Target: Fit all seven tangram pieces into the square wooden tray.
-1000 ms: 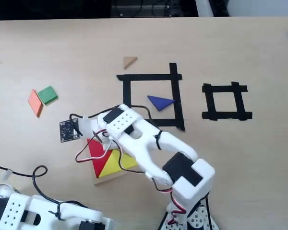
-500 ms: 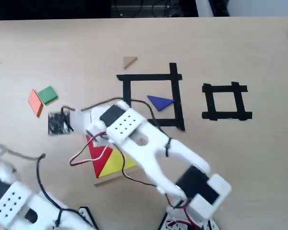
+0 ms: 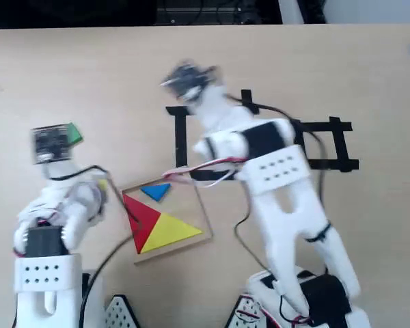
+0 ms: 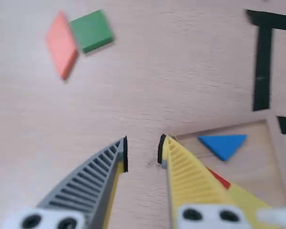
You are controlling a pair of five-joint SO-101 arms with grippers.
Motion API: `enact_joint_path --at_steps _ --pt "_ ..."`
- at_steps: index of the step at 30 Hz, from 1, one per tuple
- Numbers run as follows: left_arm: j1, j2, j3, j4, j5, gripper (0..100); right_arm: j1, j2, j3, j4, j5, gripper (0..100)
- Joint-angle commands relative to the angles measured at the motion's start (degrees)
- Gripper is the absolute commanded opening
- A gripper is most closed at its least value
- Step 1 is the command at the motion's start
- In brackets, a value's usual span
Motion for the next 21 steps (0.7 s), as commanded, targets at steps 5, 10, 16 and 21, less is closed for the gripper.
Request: enact_joint_path --at_steps 5,10,16,21 --pt "21.85 2.73 3.21 -14.68 0.79 14 19.16 -3.3 21.23 -17.85 -12.66 1.1" --pt "25.1 14.07 -0.48 -16.26 3.6 14 15.38 -3.03 31.16 -29.36 -13.01 1.1" --pt "23.43 31.74 -6.99 -16.26 4.22 12 15.12 -2.86 35.56 -35.34 -13.01 1.1" --pt "27.56 40.18 -11.47 -16.26 4.48 4 15.21 -2.86 36.7 -36.57 -12.92 1.1"
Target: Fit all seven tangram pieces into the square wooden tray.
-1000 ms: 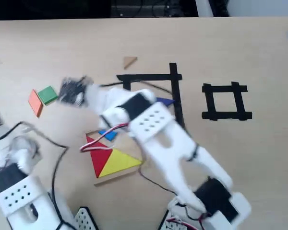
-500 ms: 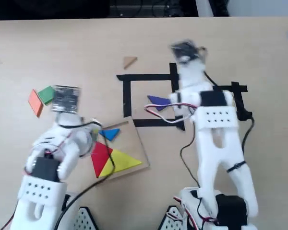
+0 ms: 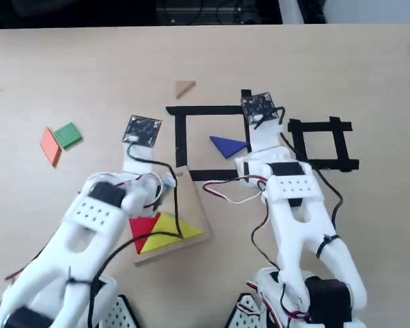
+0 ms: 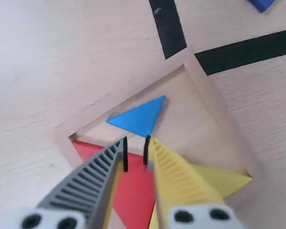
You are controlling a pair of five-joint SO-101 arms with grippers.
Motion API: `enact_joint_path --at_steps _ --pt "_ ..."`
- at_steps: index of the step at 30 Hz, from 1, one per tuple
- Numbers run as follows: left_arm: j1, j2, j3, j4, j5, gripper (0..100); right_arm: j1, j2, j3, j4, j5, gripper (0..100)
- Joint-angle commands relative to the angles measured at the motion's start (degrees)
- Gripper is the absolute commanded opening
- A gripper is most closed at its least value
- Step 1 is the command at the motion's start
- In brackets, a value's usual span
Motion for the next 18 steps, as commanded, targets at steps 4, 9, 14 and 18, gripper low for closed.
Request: enact_joint_path --at_steps 4,9,14,18 --pt "8.13 5.54 -6.64 -5.1 2.37 3 -0.7 -1.63 -0.13 -1.49 -0.35 1.1" --pt "9.71 5.54 -2.95 -12.75 6.59 3 -0.53 -1.63 0.04 -1.49 -0.26 1.1" --pt "9.8 8.44 -3.65 -13.19 6.68 3 -0.53 -1.63 1.27 -3.25 -0.09 1.1" --pt "9.45 16.7 -6.11 -13.63 6.59 3 -0.53 -1.63 1.89 -3.87 -0.09 1.1"
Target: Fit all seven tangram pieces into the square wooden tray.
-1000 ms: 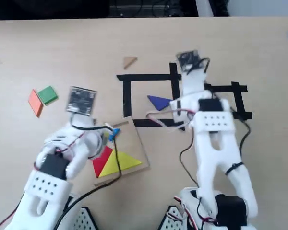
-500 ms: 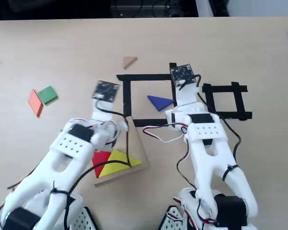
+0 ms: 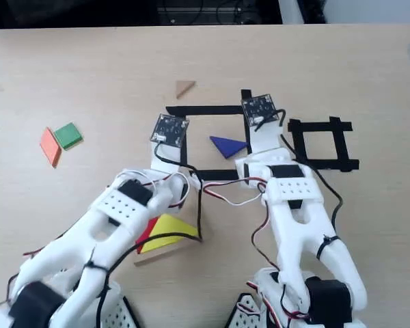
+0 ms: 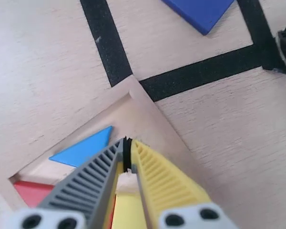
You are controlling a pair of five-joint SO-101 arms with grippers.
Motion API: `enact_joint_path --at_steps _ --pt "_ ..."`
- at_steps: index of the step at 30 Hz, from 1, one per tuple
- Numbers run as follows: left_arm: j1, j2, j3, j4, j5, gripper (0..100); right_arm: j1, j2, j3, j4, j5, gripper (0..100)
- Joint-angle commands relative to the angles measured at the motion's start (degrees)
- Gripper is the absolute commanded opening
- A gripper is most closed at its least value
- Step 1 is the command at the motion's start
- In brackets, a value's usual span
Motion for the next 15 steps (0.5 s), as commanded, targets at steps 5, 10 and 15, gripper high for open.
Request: enact_joint_path --at_steps 5,10,15 --pt "0.04 9.49 -5.67 -1.58 0.44 3 -0.7 -1.63 0.13 -1.23 0.0 1.1" --pt "-0.04 10.02 -6.37 -2.9 0.44 3 -0.7 -1.63 0.22 -1.23 0.0 1.1" --pt "-0.04 11.96 -8.13 -3.69 -2.02 3 -0.7 -1.63 0.4 -0.88 0.0 1.1"
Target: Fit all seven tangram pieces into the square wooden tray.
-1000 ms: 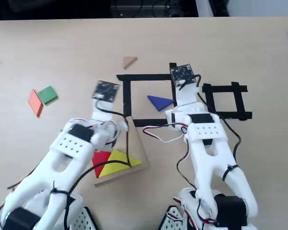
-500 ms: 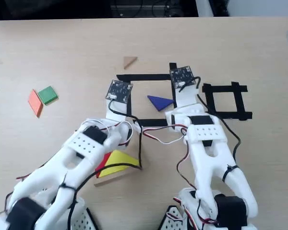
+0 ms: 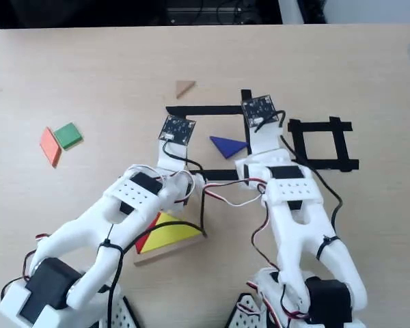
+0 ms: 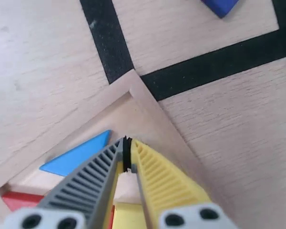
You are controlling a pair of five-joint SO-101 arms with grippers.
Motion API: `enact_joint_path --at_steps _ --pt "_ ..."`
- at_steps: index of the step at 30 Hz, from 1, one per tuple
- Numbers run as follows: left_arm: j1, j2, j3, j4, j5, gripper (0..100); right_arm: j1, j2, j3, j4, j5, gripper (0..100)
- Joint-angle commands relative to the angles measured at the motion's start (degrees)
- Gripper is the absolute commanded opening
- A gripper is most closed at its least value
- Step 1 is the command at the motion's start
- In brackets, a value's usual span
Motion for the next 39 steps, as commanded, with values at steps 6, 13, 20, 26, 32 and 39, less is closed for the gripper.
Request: enact_joint_path --at_steps 6,13,20,26,32,39 --pt "-1.19 5.89 -6.55 -0.88 -1.76 3 -0.7 -1.63 -0.13 -0.53 0.0 1.1" --pt "-4.88 8.79 -10.59 2.11 -5.71 3 -0.7 -1.63 -0.13 -0.53 0.0 1.1" --pt "-4.09 12.04 -13.93 6.77 -5.8 3 -0.7 -1.63 -0.13 -0.53 0.0 1.1" --pt "-4.0 8.44 -12.09 4.31 -5.63 3 -0.7 -1.63 -0.13 -0.7 0.09 1.1" --pt "-6.55 4.31 -10.07 4.92 -5.98 3 -0.7 -1.63 -0.13 -0.7 0.09 1.1" --pt "-0.48 -0.53 -6.11 7.65 -8.97 3 -0.7 -1.63 -0.13 -0.62 0.09 1.1"
